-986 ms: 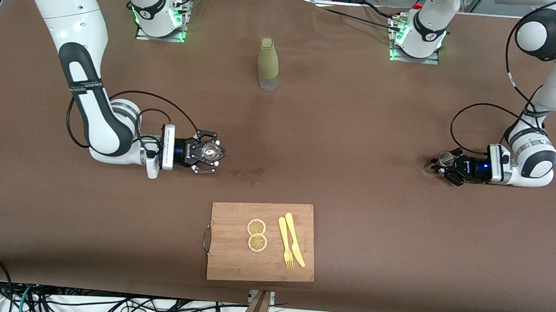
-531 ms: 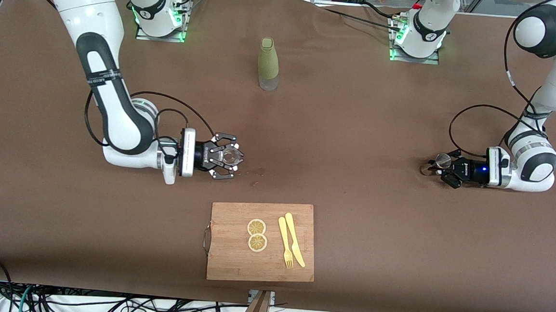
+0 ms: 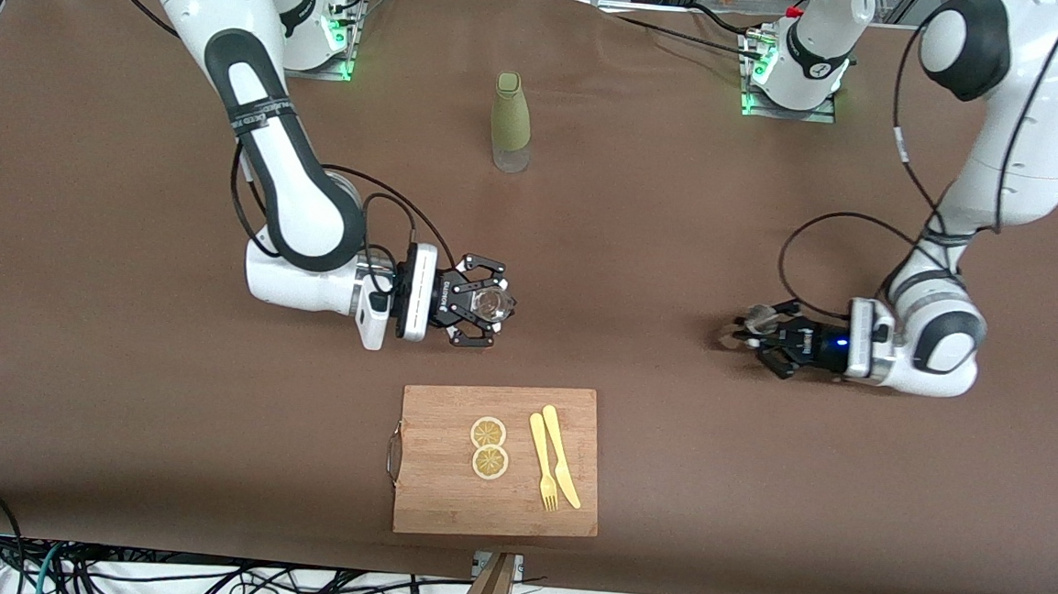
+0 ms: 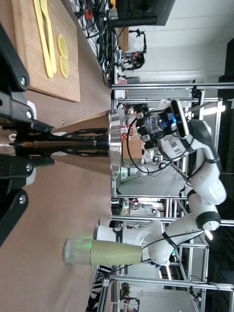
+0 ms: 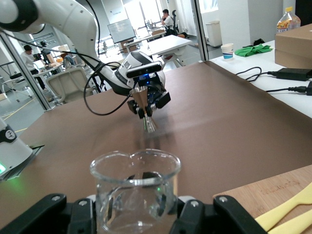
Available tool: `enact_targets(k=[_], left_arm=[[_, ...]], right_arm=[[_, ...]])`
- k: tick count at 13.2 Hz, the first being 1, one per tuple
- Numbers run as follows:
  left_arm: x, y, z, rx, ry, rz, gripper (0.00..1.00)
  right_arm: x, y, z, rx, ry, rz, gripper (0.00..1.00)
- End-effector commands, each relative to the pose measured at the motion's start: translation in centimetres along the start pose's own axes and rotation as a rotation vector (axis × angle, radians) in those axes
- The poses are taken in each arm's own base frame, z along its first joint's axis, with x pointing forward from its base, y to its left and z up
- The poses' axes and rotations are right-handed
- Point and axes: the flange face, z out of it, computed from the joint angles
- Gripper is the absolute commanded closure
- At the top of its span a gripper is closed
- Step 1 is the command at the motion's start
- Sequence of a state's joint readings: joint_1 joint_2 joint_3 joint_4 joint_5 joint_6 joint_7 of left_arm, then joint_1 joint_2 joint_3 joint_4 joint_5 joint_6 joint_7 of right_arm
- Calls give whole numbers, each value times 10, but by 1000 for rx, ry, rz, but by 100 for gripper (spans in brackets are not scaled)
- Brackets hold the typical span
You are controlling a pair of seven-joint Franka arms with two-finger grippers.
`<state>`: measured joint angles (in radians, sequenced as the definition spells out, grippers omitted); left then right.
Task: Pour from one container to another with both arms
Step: 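Lift the glass with the right gripper while the left gripper brings the jigger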
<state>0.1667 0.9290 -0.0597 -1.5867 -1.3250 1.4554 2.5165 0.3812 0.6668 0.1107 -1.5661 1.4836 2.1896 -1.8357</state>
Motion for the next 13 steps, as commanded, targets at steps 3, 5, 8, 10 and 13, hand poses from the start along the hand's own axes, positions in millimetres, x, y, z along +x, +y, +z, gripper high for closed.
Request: enact_targets(k=[3,5,8,10,13], left_arm=[[2,-14,93,-4,-14,-60,100],[2,-18,135,10,-12,-76,100],[3,-21,188,4,-46,-94,100],[2,-25,212,0,-65,-85,100],[4,-29,226,9,-95,-83,100]], right_arm=[[27,-15,28,-63,-44,4,89],[31,-22,39,-77,-82,8,89],[38,-29,50,-89,-134,13,89],[40,-35,58,-103,-154,5,89],[40,-44,71,-113,-178,-22,89]])
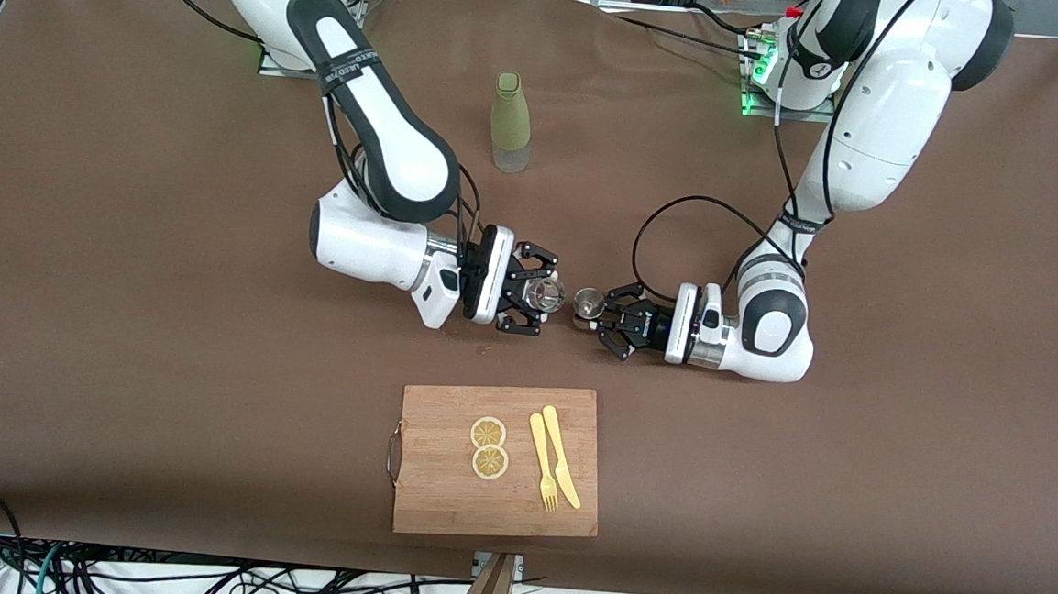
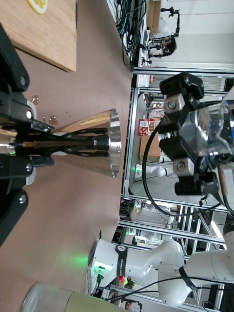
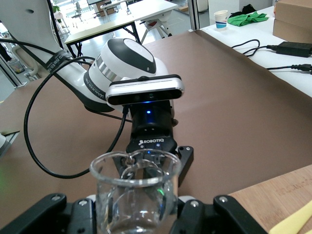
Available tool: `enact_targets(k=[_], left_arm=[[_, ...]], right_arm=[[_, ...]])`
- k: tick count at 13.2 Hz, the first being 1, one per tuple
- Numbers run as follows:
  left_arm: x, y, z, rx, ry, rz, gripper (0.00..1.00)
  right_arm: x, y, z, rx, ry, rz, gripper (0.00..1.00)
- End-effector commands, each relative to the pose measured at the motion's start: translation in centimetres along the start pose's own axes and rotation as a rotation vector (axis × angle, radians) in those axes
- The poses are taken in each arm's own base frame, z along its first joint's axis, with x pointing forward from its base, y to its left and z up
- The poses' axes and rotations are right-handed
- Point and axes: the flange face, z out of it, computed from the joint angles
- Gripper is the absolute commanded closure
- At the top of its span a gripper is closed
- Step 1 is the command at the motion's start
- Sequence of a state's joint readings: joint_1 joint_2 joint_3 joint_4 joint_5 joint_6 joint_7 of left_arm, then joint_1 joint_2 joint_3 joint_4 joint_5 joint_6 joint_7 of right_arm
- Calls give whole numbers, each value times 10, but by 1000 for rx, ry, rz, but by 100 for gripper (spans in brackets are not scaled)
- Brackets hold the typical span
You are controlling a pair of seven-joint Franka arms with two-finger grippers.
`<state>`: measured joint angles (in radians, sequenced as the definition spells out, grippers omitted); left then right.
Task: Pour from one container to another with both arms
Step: 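Tilt the glass with the right gripper, pouring into the held steel jigger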
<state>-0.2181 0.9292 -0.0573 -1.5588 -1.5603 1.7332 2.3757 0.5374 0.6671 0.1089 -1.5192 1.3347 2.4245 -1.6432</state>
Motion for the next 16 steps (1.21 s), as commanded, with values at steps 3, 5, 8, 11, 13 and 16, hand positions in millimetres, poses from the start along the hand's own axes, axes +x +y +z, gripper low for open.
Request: enact_targets(k=[3,5,8,11,13,16], left_arm=[[1,-6,11,27,-7,10,100],[2,-5,17,22,-8,11,100],[4,-5,21,21,-3,13,100],[9,-7,26,21,5,22,100],[10,-7,26,19,5,24,100],[10,-7,26,17,3,25,100]], right_arm=[[8,-6,8,-34,-35,-30,89],[8,-7,10,-32,-61,-57,89],[5,-9,13,-29,-84,-77,89],[1,-8,16,-40,-112,-102,89],[1,-8,15,-41,-127,-118,89],[4,-8,13,-47,-184,-127,89]])
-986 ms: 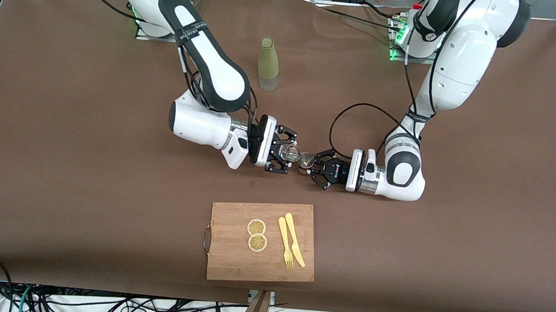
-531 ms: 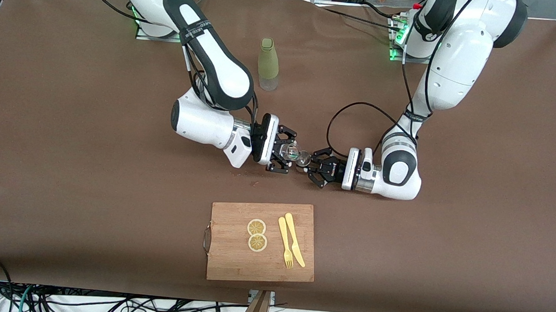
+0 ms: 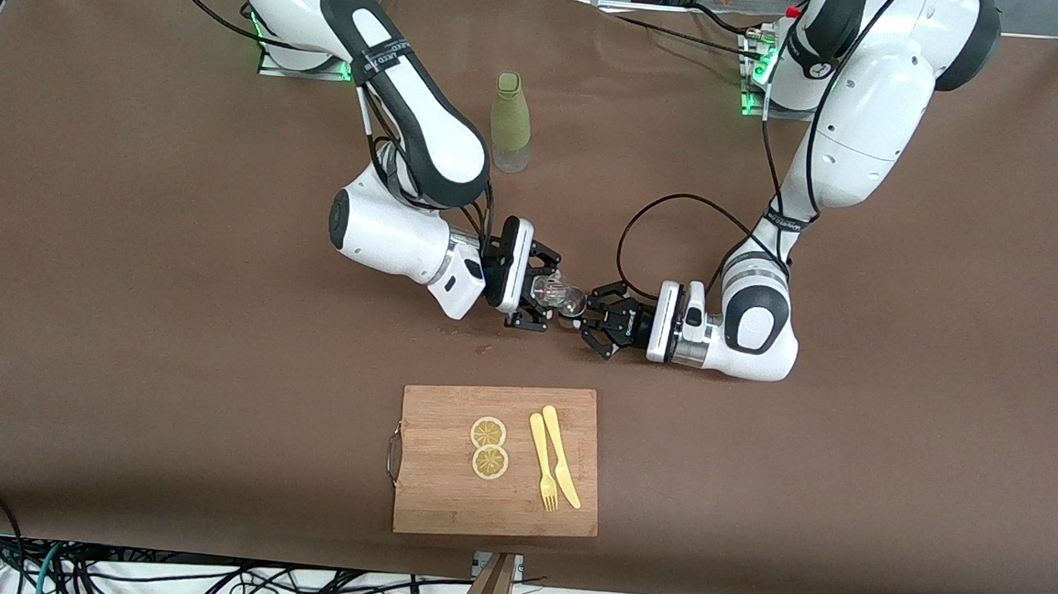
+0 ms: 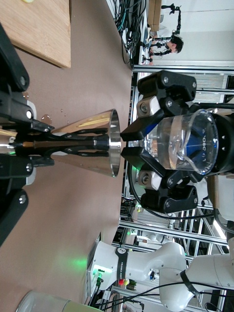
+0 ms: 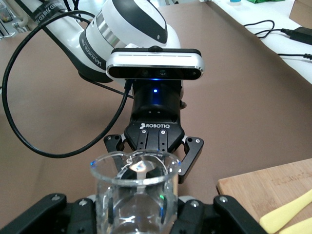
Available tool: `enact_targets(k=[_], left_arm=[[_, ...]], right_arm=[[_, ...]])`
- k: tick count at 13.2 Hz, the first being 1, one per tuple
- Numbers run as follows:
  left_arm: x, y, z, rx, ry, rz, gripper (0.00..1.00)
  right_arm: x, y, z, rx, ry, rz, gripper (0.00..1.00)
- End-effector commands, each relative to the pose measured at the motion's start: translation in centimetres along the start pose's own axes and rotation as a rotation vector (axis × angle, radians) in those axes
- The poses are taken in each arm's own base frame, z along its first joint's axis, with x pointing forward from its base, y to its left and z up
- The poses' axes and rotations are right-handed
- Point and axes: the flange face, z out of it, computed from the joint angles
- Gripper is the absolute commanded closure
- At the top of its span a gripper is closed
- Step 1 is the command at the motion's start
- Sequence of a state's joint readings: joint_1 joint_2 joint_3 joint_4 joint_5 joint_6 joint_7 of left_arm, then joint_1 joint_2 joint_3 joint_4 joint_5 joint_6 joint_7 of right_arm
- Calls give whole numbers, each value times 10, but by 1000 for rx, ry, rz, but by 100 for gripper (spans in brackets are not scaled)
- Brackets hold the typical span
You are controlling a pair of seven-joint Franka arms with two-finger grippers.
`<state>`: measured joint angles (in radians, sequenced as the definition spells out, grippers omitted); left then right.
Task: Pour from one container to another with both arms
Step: 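Tilt the glass with the right gripper, pouring into the held steel jigger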
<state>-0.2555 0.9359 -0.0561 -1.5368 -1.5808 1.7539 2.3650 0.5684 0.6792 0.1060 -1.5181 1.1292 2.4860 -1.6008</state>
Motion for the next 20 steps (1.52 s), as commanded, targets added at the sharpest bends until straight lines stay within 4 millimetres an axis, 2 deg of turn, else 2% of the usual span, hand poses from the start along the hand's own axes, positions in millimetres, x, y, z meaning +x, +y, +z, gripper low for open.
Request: enact_targets(k=[1,20], left_arm=[[5,-5,3,21,3,21,100],[4,-5,3,20,2,25,100]], right_arm=[[9,0,-1,-18,-54,-1,89],[21,-4,-4,-38,-184,-7,89]])
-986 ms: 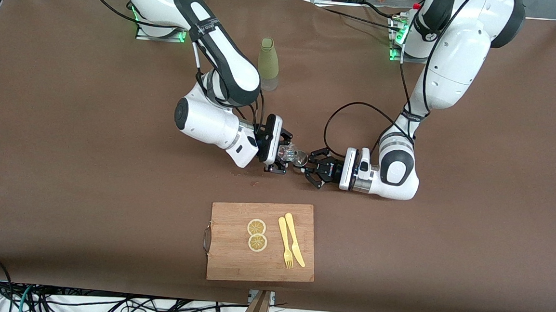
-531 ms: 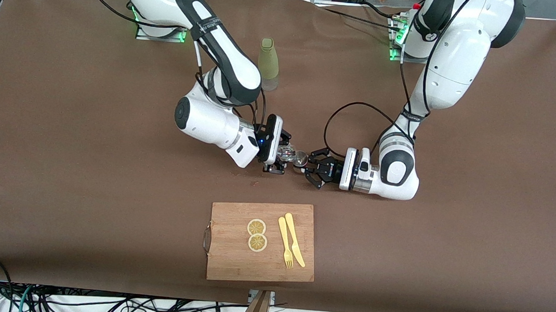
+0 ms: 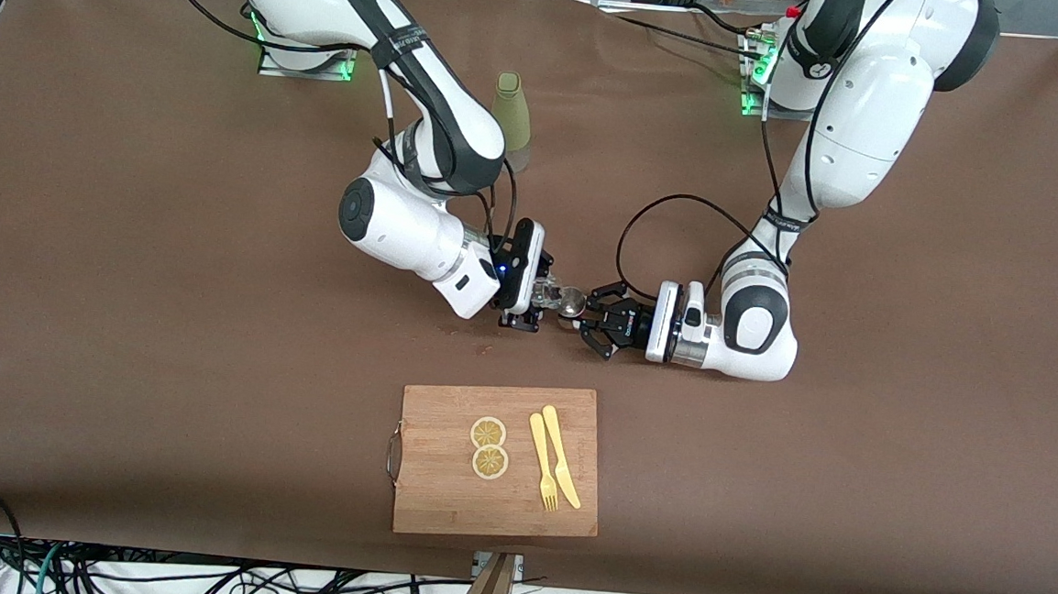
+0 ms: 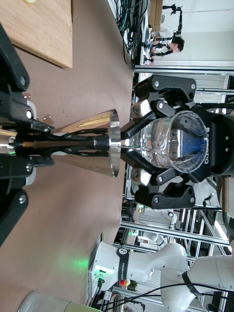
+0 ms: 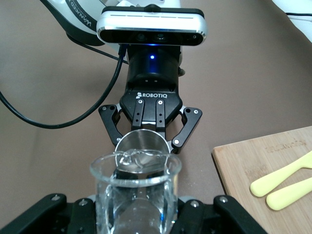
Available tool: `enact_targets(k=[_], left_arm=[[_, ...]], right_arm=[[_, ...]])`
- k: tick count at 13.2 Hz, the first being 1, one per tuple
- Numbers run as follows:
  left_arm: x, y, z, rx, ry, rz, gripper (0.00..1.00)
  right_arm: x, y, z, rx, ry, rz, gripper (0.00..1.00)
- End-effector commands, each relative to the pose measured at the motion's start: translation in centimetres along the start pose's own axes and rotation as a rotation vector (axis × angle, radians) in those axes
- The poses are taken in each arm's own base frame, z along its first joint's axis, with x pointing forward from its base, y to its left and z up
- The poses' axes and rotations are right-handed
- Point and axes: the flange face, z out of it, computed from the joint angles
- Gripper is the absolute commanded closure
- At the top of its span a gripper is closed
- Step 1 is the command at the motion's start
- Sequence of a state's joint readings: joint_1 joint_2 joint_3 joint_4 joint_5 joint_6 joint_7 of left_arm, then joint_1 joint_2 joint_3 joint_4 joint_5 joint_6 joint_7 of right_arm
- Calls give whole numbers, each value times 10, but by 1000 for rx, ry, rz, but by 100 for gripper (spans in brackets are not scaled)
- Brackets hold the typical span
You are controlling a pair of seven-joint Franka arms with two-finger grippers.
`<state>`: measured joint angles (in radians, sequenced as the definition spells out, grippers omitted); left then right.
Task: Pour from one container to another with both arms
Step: 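Tilt the glass with the right gripper, pouring into the held steel jigger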
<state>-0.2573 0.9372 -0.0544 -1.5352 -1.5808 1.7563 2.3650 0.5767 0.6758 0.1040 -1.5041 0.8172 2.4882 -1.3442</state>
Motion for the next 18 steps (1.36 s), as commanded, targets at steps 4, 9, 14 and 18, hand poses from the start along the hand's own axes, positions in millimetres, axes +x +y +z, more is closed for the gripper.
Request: enact_targets(k=[4,9,14,18], left_arm=[[5,-5,3,18,4,27,100],[7,-6,3,18,7,33,100],[6,-6,3,19,6,35,100],[5,-6,3,19,5,36,100]], right_arm=[[8,-2,-5,-13,-6,5,89],[9,-1,-6,-13,9,19,89],[17,-1,-18,-12,55,57,89],[27,-3,-31,-2,91,77,89]])
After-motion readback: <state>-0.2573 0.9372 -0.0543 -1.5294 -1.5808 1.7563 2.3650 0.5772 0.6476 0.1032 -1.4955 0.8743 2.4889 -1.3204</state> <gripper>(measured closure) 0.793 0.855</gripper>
